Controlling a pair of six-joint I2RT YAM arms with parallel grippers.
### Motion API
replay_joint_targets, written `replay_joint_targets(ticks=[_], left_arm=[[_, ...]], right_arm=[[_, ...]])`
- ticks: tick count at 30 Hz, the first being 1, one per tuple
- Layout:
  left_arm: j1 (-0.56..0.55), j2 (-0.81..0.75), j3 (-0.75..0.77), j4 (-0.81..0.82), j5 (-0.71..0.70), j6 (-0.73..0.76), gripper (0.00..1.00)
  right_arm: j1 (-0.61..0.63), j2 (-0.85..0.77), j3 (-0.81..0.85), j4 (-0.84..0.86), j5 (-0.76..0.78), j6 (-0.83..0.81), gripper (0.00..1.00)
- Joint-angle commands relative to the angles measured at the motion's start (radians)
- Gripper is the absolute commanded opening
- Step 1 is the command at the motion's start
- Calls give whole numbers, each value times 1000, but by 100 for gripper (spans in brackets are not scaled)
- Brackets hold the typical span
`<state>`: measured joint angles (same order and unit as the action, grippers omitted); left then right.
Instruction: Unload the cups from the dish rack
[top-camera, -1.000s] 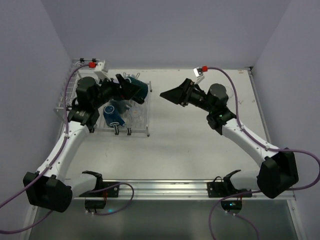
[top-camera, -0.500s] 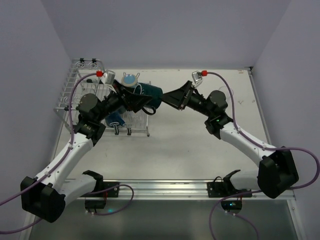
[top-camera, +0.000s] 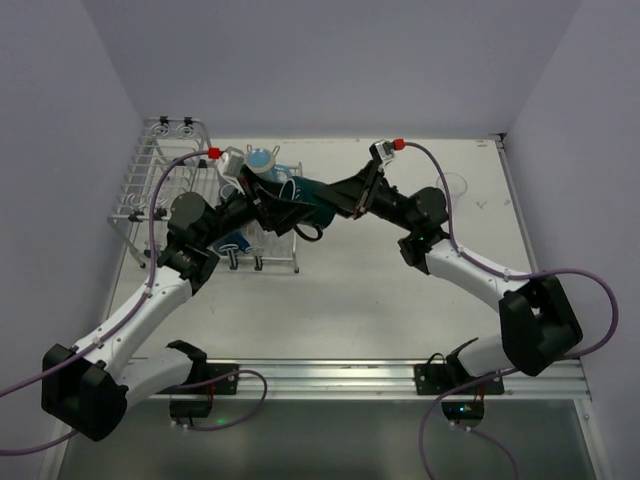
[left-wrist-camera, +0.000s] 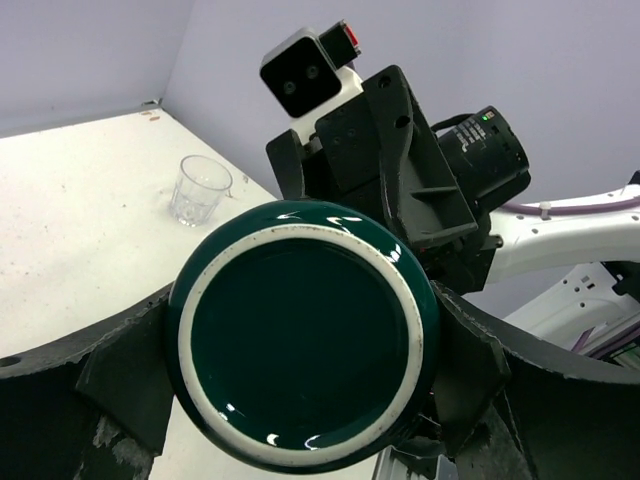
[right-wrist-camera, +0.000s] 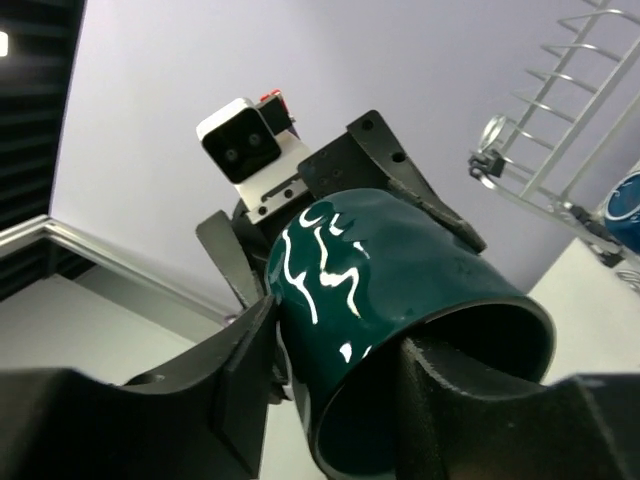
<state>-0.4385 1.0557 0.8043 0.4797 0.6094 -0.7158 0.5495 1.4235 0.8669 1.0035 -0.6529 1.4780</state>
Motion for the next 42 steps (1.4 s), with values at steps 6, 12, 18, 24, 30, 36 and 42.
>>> replay_joint_targets(ticks=[6,12,18,24,30,36,42], left_arm=[[-25,-20,12,85,18,54,52],[-25,-92,61,-128,-94,205,100],[-25,-183,177,-348,-273,357,100],[-25,-204,265,-575,-419,443,100],[-25,-255,181,-691,-421,493,100],[-25,-278,82,-707,-382,553,100],[-25,-327,21,-676,-464,561,100]], right_arm=[[10,22,-22,289,36,134,3],[0,3,-55,310,45,136,0],[-57,-9,-80,296,4,125,0],[-144,-46,3,-105,-103,-138,0],[-161,-48,380,-1156,288,-959,0],[-181,194,668,-1514,616,-1258,0],[-218,437,843,-1569,756,-1355,0]])
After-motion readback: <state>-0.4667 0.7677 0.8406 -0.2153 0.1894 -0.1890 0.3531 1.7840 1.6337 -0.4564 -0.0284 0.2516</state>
